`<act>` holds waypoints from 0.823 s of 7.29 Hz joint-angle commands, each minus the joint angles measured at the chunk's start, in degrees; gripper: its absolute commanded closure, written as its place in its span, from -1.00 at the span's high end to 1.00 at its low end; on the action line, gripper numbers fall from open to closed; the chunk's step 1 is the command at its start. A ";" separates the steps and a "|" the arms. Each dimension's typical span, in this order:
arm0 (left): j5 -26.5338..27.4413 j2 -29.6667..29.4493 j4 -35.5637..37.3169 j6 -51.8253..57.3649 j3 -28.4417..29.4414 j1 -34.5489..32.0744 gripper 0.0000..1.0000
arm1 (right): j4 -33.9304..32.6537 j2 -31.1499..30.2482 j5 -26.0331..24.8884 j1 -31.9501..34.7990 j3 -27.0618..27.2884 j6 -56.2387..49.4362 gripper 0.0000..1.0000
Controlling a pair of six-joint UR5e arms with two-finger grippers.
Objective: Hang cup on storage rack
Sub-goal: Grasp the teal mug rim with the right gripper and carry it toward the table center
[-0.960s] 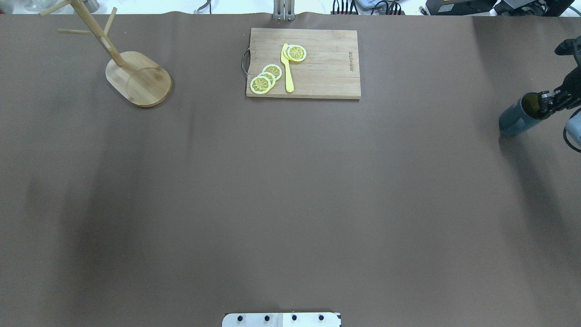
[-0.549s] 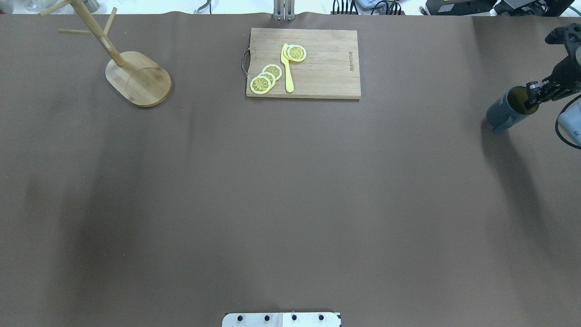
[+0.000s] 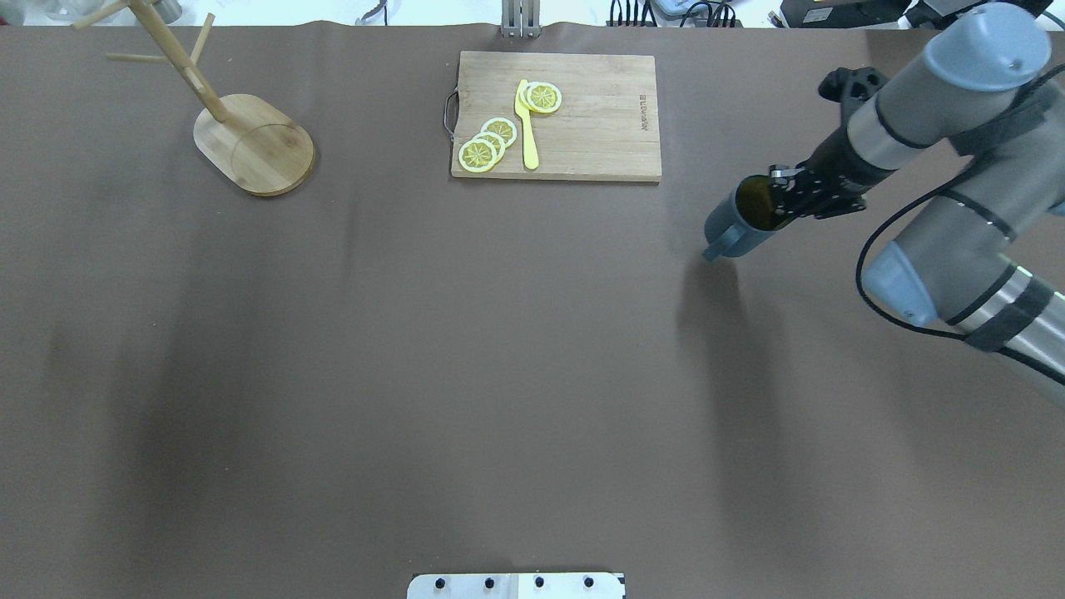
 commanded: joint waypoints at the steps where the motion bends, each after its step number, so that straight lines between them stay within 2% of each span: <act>1: 0.15 -0.62 -0.09 -0.04 0.14 0.63 0.97 | -0.08 8.65 -9.09 -11.73 0.53 17.88 -1.00; 3: 0.24 -0.97 -0.09 0.04 0.31 0.90 0.97 | -0.26 12.63 -13.67 -17.20 -0.52 23.29 -1.00; 5: 0.15 -0.97 -0.18 0.04 0.31 1.08 0.97 | -0.87 15.10 -14.75 -18.80 -1.32 25.94 -1.00; 6: 0.15 -0.97 -0.26 -0.04 0.14 1.42 0.97 | -3.22 15.63 -14.84 -19.50 -1.32 25.95 -1.00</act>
